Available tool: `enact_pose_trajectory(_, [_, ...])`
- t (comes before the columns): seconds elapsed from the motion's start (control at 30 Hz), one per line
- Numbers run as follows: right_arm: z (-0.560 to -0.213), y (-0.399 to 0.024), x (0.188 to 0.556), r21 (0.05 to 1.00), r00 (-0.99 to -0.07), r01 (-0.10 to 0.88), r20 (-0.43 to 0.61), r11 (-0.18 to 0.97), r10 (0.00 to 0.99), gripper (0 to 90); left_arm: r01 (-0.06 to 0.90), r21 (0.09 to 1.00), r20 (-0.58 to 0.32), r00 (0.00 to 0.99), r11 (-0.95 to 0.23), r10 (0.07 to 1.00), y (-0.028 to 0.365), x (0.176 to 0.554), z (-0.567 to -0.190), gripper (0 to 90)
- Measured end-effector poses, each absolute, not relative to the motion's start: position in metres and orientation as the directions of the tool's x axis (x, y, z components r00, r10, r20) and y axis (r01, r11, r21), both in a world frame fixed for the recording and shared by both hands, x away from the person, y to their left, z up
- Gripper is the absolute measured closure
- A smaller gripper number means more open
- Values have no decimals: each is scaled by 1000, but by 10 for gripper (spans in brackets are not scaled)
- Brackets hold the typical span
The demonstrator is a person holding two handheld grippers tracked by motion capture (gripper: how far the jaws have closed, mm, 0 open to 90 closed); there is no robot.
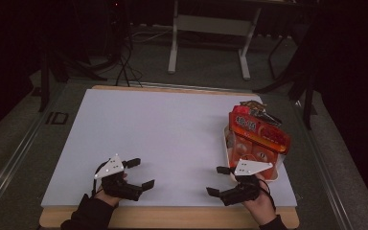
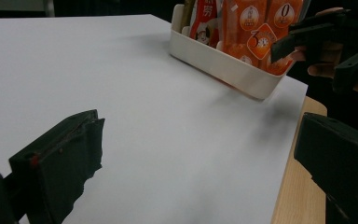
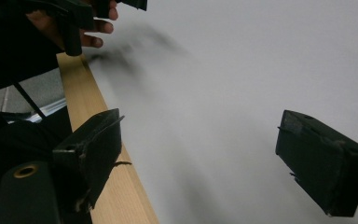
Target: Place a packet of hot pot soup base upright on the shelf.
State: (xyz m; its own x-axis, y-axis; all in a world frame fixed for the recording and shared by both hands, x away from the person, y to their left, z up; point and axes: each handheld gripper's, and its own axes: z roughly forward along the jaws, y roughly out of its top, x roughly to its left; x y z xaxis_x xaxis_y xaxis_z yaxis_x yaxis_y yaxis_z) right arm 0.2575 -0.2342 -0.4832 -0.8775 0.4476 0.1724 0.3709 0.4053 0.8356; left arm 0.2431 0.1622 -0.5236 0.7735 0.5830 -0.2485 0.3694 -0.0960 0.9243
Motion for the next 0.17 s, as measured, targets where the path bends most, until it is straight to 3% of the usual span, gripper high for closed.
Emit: enact_pose_trajectory(0.17, [-484, -233, 258, 832, -880, 368, 166, 416, 445, 143, 366, 925, -242, 774, -101, 585, 162, 243, -524, 14])
